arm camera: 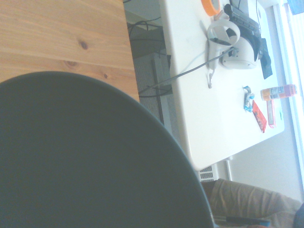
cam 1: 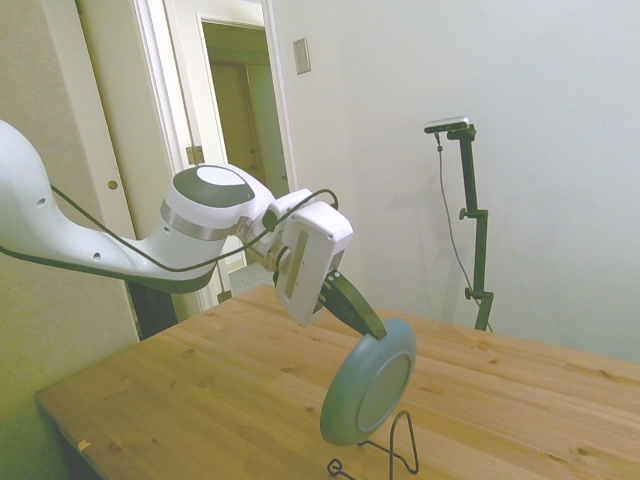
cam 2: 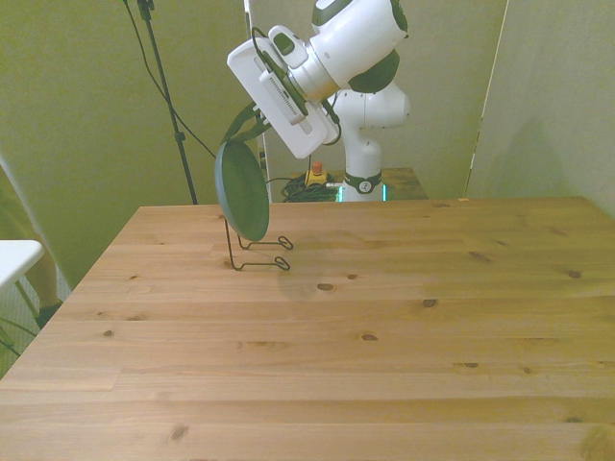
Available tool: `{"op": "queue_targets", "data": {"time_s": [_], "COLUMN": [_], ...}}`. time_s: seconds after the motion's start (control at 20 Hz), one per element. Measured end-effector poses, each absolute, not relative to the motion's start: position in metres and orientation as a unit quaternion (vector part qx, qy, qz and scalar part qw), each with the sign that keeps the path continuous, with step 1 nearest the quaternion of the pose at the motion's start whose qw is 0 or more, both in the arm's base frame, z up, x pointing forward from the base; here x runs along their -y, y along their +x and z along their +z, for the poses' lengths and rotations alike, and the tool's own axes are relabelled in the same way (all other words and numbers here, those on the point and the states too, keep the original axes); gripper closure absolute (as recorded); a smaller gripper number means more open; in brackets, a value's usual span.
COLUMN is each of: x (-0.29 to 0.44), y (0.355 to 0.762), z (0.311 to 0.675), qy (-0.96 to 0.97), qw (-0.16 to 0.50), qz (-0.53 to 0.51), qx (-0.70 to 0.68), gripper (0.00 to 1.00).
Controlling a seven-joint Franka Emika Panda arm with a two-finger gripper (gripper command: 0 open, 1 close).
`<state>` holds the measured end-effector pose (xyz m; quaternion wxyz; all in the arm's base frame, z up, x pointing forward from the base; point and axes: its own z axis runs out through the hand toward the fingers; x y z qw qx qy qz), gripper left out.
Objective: Load the plate
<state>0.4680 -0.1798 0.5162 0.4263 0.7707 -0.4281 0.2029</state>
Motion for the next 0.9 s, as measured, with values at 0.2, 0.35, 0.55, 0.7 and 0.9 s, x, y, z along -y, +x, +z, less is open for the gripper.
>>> {"op": "queue_targets", "data": {"time_s": [0.2,0.35,0.55,0.7,0.9], "x": [0.18,0.18,0.179,0.178,0.177], "y": [0.47,0.471,0.47,0.47,0.471], "z": [0.507,0.5,0.49,0.488,0.483], "qy": [0.771,0.771,0.771,0.771,0.772], "qw": [0.428,0.43,0.435,0.436,0.438], "qz": [0.198,0.193,0.19,0.189,0.187], "qx": [0.428,0.427,0.424,0.424,0.421], "gripper": [1.0,1.0,1.0,1.0,1.0]}}
